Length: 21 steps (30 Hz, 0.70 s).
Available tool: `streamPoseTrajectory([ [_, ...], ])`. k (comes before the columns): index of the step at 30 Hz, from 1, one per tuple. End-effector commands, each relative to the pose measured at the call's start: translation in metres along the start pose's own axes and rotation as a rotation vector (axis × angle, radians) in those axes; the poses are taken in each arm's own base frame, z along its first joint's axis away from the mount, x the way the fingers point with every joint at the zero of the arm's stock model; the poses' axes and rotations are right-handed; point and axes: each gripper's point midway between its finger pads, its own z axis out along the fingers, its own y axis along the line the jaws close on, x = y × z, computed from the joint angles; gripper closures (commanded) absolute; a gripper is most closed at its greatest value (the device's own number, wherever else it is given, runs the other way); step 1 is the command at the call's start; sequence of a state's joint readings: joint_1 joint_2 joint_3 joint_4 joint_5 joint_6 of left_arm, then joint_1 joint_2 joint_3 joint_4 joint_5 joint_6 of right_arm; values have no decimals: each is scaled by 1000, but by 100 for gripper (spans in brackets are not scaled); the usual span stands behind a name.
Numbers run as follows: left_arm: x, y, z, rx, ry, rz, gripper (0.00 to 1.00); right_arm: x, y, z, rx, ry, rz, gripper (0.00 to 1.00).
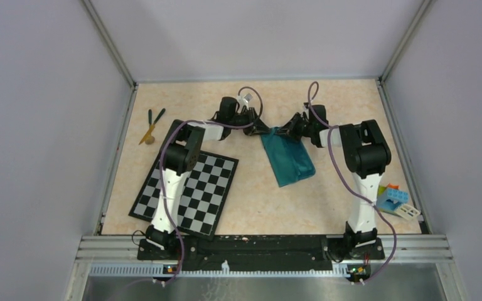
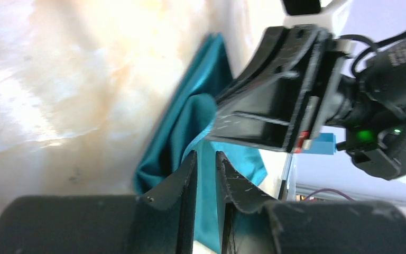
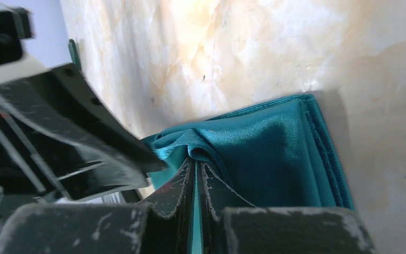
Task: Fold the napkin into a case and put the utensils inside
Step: Fold the lower triangle-folded napkin at the center of the board.
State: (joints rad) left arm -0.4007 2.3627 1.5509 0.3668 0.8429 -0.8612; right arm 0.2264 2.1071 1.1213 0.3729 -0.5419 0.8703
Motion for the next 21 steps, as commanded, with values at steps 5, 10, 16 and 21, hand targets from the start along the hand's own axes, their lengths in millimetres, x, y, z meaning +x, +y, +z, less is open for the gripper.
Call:
streamPoseTrajectory([
  [5, -3, 51, 8, -156, -37, -68, 76, -15, -3, 12, -42, 25, 69, 88],
  [10, -8, 53, 8, -168, -36, -62, 74, -18, 18, -23, 13, 29, -79, 73],
  [16, -24, 27, 10, -148, 0, 31, 60, -1, 12, -80, 124, 4, -202, 58],
  [21, -37, -29, -1, -114, 1, 140, 43, 21, -34, -109, 259, -11, -212, 57],
])
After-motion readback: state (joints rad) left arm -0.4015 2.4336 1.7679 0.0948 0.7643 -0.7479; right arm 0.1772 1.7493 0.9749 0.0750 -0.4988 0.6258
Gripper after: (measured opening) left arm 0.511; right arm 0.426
